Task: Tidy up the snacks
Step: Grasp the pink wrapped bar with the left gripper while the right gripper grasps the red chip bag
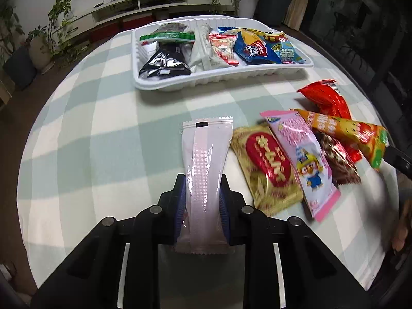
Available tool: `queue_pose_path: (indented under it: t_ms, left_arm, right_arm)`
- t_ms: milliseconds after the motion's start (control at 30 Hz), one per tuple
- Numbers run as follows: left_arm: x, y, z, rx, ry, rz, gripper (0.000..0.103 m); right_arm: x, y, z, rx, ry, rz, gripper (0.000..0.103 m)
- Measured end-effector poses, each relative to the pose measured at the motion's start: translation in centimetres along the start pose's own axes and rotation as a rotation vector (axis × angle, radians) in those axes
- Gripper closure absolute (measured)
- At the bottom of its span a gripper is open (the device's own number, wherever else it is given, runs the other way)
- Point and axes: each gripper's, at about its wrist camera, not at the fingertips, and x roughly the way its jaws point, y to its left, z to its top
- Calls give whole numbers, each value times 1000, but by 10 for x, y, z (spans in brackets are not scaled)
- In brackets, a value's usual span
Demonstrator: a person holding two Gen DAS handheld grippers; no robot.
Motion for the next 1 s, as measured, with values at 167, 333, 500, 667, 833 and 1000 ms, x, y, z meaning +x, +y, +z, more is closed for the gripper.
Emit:
queue_pose_path:
  t_ms: [167, 333, 500, 667, 833, 1000]
  left_arm:
    - [-17, 10, -29, -73, -21, -67, 81]
    - [-27, 13, -49, -107, -33, -105, 81]
    - [-29, 8, -50, -88, -28, -93, 81]
    - [-28, 6, -48, -70, -18, -87, 81]
    - [-26, 4, -44, -41, -1, -75, 81]
    - [-25, 4, -43, -35, -3, -71, 81]
  right_arm:
    - [12, 3, 8, -51, 63, -93, 28]
    - [31, 10, 17, -89, 117, -120, 29]
    - [43, 28, 27, -126, 135, -110, 29]
    - [68, 39, 41, -163, 175, -129, 29]
    - [90, 49, 44, -211, 220, -167, 29]
    - [94, 56, 40, -293, 209, -209, 35]
